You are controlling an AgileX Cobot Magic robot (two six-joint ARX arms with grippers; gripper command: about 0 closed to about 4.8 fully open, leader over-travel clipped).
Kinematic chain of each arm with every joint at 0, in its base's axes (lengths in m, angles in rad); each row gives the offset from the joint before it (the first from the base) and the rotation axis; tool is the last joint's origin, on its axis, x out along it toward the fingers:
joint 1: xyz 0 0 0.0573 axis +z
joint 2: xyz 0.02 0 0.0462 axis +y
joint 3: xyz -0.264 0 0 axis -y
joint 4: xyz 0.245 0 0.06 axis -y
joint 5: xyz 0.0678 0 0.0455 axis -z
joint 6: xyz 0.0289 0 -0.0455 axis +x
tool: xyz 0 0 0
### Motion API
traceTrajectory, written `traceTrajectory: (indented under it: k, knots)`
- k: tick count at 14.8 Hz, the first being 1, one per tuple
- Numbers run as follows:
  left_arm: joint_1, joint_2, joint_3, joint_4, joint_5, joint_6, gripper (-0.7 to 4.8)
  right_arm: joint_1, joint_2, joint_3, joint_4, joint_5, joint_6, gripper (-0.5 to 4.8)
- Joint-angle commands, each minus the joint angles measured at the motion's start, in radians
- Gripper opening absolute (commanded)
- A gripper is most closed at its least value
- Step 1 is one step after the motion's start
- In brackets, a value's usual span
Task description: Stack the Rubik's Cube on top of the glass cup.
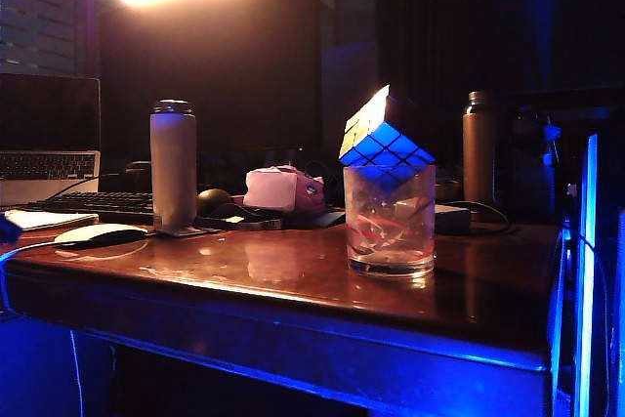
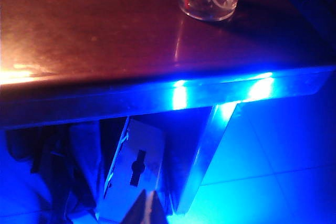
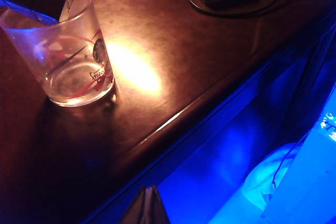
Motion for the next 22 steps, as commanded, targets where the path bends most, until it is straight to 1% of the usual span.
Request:
traceTrajectory:
  k: [1, 4, 5, 13, 15, 16, 17, 18, 19, 20, 21, 22]
  knots:
    - [-0.001, 0.000, -0.022, 0.007, 0.008, 0.009, -0.06, 0.001, 0.001, -0.006, 0.002, 0.002, 0.005, -0.01]
    - [-0.001, 0.000, -0.022, 0.007, 0.017, 0.009, 0.01, 0.001, 0.001, -0.006, 0.002, 0.002, 0.005, -0.01]
    - [-0.001, 0.000, -0.022, 0.009, 0.015, 0.009, 0.27, 0.001, 0.001, -0.006, 0.002, 0.002, 0.005, -0.01]
    - [-0.001, -0.002, -0.022, 0.009, 0.015, 0.009, 0.26, 0.001, 0.001, -0.006, 0.002, 0.002, 0.004, -0.01]
    - [0.007, -0.048, -0.023, 0.002, 0.015, 0.010, 0.26, 0.000, -0.002, -0.006, 0.003, 0.001, 0.005, -0.01]
    - [0.033, -0.064, -0.023, 0.001, 0.023, 0.009, 0.26, -0.003, -0.012, -0.006, 0.002, 0.001, 0.005, -0.01]
    - [0.081, -0.079, -0.023, 0.001, 0.022, 0.010, 0.26, -0.018, -0.021, -0.006, 0.003, -0.005, 0.005, -0.01]
    - [0.159, -0.096, -0.023, 0.000, 0.023, 0.010, 0.26, -0.055, -0.020, -0.006, 0.003, -0.003, 0.004, -0.01]
    - [0.256, -0.119, -0.023, -0.002, 0.022, 0.010, 0.26, -0.103, -0.020, -0.006, 0.004, -0.002, 0.004, -0.01]
    - [0.374, -0.166, -0.029, -0.001, 0.018, 0.010, 0.26, -0.159, -0.020, -0.006, 0.005, -0.002, 0.005, -0.01]
    - [0.467, -0.225, -0.043, -0.002, 0.018, 0.010, 0.26, -0.217, -0.020, -0.006, 0.006, -0.002, 0.005, -0.01]
    - [0.540, -0.248, -0.048, 0.034, 0.013, 0.009, 0.26, -0.274, -0.020, -0.006, 0.006, -0.002, 0.004, -0.01]
